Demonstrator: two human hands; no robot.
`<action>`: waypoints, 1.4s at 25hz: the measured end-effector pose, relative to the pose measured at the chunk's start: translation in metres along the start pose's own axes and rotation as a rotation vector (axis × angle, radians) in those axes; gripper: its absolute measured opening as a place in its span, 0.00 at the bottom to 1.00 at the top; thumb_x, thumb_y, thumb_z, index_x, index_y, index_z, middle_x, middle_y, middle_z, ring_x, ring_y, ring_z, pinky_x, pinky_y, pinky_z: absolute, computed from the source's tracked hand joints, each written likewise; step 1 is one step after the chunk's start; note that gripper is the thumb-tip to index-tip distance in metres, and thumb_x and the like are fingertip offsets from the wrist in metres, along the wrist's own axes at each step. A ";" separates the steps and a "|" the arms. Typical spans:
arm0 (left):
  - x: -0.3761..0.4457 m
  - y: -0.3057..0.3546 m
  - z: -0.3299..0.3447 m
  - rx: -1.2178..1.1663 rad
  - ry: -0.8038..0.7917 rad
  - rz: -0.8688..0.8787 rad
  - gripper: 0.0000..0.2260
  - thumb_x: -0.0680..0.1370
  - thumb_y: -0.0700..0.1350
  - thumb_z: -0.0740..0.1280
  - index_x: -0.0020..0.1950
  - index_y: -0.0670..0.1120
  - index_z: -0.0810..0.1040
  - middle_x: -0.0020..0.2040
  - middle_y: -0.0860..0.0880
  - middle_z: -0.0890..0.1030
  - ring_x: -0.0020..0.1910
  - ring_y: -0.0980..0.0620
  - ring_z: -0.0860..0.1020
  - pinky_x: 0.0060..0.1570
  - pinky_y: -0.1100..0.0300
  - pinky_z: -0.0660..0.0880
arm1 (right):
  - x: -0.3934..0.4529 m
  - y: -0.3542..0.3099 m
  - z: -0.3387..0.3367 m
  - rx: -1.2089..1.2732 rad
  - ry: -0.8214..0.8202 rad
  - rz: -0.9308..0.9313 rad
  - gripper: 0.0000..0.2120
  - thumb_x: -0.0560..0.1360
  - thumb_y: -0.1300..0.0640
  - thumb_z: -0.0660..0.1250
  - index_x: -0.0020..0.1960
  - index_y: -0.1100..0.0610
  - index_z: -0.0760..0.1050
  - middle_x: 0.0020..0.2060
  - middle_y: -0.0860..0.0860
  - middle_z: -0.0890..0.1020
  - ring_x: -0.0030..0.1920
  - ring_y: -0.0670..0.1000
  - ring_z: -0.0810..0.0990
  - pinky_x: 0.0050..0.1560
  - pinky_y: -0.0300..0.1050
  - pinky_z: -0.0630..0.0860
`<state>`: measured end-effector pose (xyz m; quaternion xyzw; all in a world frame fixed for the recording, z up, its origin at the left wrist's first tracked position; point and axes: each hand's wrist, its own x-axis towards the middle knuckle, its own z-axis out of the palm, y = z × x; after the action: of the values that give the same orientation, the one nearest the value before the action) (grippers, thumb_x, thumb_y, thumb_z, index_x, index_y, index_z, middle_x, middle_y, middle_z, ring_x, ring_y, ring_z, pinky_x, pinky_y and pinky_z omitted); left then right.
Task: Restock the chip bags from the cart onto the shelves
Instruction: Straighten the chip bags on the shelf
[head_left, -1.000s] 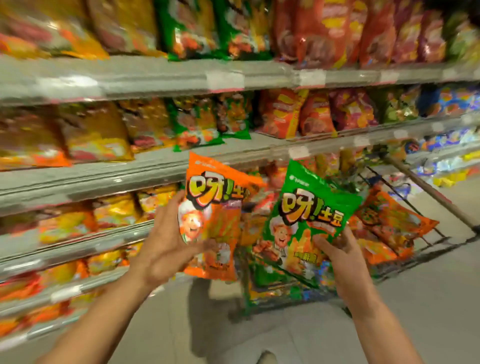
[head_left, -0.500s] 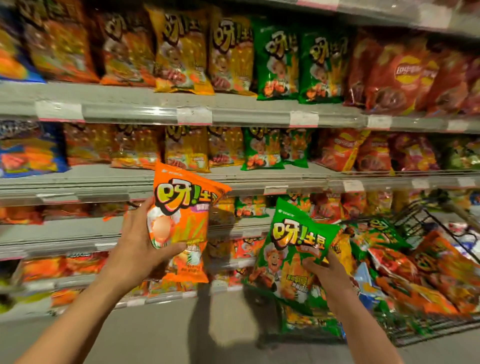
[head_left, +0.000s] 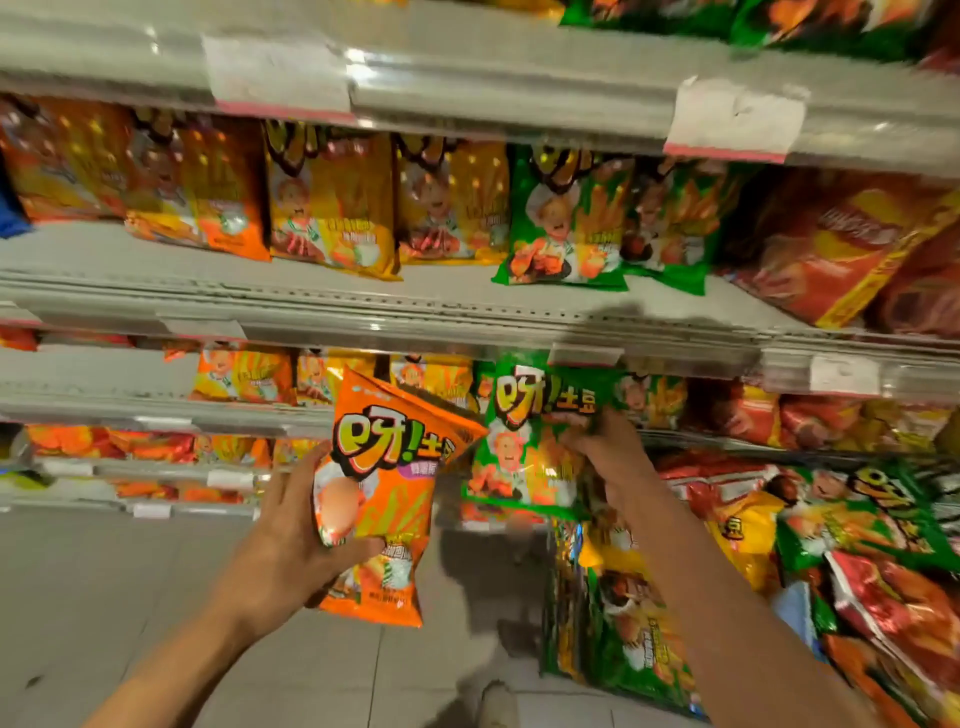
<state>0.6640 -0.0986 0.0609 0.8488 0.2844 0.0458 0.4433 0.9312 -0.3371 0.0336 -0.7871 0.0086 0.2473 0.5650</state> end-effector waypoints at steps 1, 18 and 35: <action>0.004 0.001 0.009 -0.002 0.009 -0.020 0.49 0.64 0.57 0.79 0.79 0.62 0.54 0.71 0.51 0.65 0.64 0.47 0.72 0.57 0.48 0.75 | 0.022 -0.001 0.001 -0.018 -0.018 -0.009 0.18 0.72 0.74 0.69 0.56 0.57 0.75 0.47 0.53 0.84 0.42 0.47 0.83 0.42 0.42 0.81; 0.046 0.016 0.054 -0.041 0.049 -0.123 0.46 0.61 0.61 0.77 0.69 0.79 0.53 0.65 0.60 0.63 0.59 0.58 0.69 0.55 0.55 0.72 | 0.120 0.036 0.006 -0.271 0.001 -0.116 0.24 0.70 0.59 0.78 0.63 0.63 0.76 0.56 0.57 0.82 0.57 0.56 0.81 0.61 0.55 0.77; 0.061 0.022 0.061 -0.049 0.022 -0.152 0.50 0.63 0.56 0.78 0.79 0.60 0.56 0.73 0.49 0.64 0.61 0.51 0.70 0.56 0.44 0.79 | 0.123 0.007 0.007 0.410 -0.064 0.174 0.33 0.80 0.38 0.61 0.78 0.54 0.62 0.77 0.55 0.66 0.80 0.55 0.56 0.73 0.51 0.65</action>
<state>0.7444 -0.1211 0.0304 0.8130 0.3517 0.0284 0.4632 1.0343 -0.3004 -0.0232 -0.6438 0.1086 0.3133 0.6896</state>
